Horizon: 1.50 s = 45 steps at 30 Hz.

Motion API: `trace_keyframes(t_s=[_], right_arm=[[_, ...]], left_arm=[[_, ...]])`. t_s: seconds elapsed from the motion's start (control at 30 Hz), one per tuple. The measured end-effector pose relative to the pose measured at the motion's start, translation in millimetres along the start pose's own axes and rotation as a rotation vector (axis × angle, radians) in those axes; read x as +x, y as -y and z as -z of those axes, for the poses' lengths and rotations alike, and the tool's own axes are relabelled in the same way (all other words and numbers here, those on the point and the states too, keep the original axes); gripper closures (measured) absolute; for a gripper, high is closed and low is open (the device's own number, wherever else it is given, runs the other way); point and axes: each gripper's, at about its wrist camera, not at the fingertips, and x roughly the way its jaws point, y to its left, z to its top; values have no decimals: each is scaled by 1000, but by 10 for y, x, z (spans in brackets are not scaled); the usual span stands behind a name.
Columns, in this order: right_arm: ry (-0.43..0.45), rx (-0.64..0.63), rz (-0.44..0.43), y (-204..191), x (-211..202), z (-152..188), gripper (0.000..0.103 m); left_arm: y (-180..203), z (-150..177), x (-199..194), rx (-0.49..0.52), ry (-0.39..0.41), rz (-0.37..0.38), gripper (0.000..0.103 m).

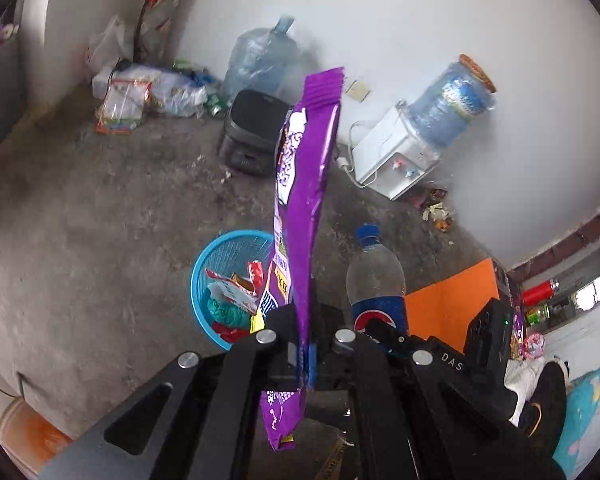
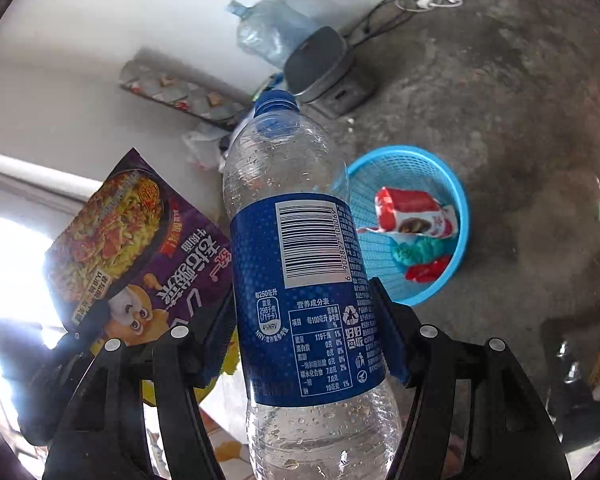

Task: Collect trash
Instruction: 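Carry the purple bag and bottle to the blue wastebasket and release both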

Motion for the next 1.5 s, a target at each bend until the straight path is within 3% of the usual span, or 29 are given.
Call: trace_keyframes(t_s=[0.23, 0.43, 0.5, 0.57, 0.83, 1.17, 1.23, 1.3, 1.43, 1.5], right_arm=[[-10, 59, 41, 216, 223, -102, 43], [-36, 70, 55, 319, 354, -84, 43], [-43, 71, 60, 345, 383, -86, 43], [-46, 71, 66, 360, 373, -81, 43], [-44, 107, 67, 451, 359, -65, 43], [-54, 195, 20, 407, 493, -124, 42], [-58, 177, 53, 353, 649, -180, 41], [-84, 184, 73, 359, 850, -225, 30], [-81, 152, 172, 410, 1022, -278, 30], [-62, 145, 157, 410, 960, -253, 30]], left_arm=[[-480, -50, 892, -291, -121, -41, 102], [-731, -1, 1363, -452, -167, -71, 101], [-743, 52, 1486, -470, -190, -80, 90], [-787, 103, 1564, -500, -202, -66, 73], [-792, 82, 1504, -504, -182, -36, 64], [-519, -192, 957, -403, -79, 66, 59], [-490, -213, 858, -396, -72, 68, 59], [-459, -224, 748, -385, -76, 62, 59], [-386, -270, 378, -320, -60, 54, 59], [-336, -317, 134, -271, -34, 59, 59]])
